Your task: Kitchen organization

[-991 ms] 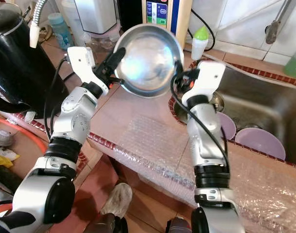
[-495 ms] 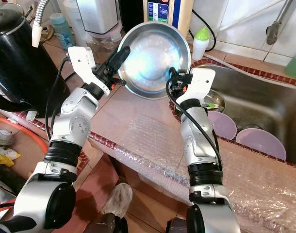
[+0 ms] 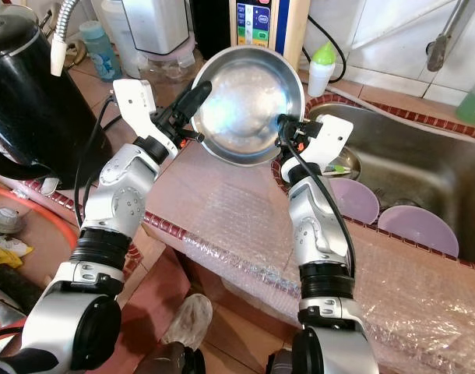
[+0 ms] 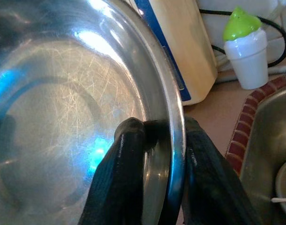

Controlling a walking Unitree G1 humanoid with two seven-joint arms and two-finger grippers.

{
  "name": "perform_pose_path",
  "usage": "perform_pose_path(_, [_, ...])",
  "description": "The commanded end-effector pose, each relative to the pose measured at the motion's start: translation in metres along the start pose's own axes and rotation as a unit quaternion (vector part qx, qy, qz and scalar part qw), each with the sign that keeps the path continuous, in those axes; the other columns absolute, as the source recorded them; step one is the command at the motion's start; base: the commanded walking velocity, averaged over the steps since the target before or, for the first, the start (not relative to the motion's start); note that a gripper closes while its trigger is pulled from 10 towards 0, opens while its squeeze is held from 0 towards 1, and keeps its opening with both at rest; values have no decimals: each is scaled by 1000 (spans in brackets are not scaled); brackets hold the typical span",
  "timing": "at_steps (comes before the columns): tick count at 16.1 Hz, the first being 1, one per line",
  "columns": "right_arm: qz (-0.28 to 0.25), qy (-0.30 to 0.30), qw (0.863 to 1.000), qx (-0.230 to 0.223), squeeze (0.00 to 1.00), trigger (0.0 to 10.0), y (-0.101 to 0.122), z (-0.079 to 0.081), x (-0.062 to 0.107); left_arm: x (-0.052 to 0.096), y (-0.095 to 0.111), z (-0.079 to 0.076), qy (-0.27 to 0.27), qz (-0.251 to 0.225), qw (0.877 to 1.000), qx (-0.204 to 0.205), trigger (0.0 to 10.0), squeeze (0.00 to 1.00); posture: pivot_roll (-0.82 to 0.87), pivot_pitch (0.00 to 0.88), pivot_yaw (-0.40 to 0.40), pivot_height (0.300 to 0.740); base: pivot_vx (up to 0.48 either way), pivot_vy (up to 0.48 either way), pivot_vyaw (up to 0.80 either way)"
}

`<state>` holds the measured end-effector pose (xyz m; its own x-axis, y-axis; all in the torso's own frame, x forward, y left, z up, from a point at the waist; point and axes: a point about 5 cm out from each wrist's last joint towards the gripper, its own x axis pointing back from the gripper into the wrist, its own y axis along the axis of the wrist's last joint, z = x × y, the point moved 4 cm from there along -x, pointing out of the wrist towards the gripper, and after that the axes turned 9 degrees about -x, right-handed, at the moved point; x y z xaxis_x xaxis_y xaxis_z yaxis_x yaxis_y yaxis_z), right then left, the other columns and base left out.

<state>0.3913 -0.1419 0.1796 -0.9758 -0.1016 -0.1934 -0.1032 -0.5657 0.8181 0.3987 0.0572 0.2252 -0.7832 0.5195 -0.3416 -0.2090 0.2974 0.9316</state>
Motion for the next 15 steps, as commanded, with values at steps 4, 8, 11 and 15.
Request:
perform_pose_path(4, [36, -30, 998, -40, 0, 0, -15, -17, 6, -4, 16, -5, -19, -31, 999, 1, 0, 0, -61, 31, 58, 740, 0, 0, 0])
perform_pose_path(8, [31, -19, 996, -84, 0, 0, -15, -15, 8, -4, 11, -4, -14, -21, 1000, 6, 0, 0, -65, 30, 61, 740, 0, 0, 0])
perform_pose_path(11, [41, -4, 994, -100, 0, 0, -17, -14, 10, -4, 2, -5, -18, 4, 1000, -7, 0, 0, -67, 31, 62, 740, 0, 0, 0])
perform_pose_path(15, [33, -19, 996, -81, 0, 0, -14, -16, 8, -1, -14, -7, -26, 45, 998, -29, 10000, 1000, -59, 29, 57, 740, 0, 0, 0])
